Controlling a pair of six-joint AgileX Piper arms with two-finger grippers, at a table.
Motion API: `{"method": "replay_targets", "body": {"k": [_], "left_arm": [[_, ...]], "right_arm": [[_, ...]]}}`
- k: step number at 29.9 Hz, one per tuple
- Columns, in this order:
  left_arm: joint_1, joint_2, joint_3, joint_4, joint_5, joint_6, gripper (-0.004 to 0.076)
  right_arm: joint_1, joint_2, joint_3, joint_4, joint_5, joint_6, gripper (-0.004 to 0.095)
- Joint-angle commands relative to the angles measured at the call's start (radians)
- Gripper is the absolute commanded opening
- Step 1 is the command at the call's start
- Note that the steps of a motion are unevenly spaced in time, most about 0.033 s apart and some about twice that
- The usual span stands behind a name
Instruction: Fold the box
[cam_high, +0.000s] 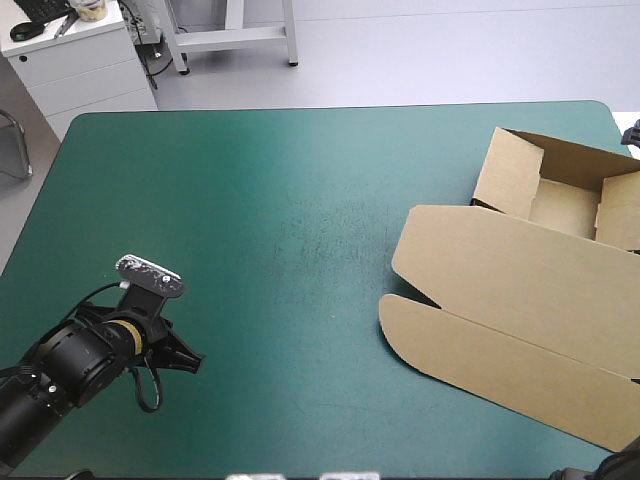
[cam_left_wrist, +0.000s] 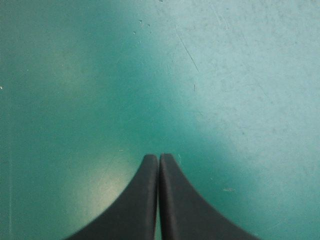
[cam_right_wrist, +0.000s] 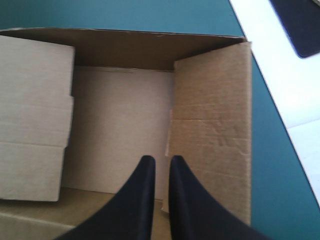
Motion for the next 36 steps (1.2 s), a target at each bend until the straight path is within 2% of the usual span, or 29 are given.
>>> {"method": "replay_targets", "body": {"k": [1,7,13,18,22,29,36], "left_arm": [[-0.005,-0.008,-0.027,0.018,-0.059,-0.010,-0.0010],[-0.005,-0.008,-0.027,0.016,-0.072,-0.010,-0.0010],[-0.005,-0.010,-0.027,0.016,-0.065,-0.031,-0.0010],[-0.005,-0.038,-0.025,0.007,-0.065,-0.044,-0.0010],[-0.005,-0.100,-0.016,-0.018,-0.065,-0.044,-0.0010],[-0.005,-0.242,0.075,-0.054,-0.042,-0.059,-0.0010],[-0.005,-0.381,0.169,-0.068,-0.042,-0.059,-0.0010]], "right_arm": [[0.020,-0.079,-0.032,0.072,-0.004,-0.040,-0.0019],[0.158,-0.124,-0.030,0.072,0.017,-0.045,-0.0018],[0.366,-0.159,0.004,0.067,0.037,-0.038,-0.0018],[0.521,-0.211,0.097,0.017,0.035,-0.018,-0.0018],[0.625,-0.279,0.235,-0.047,-0.002,0.013,-0.0018],[0.753,-0.488,0.563,-0.053,-0.160,0.021,-0.0018],[0.772,-0.726,0.887,-0.036,-0.246,0.013,-0.0019]]}}
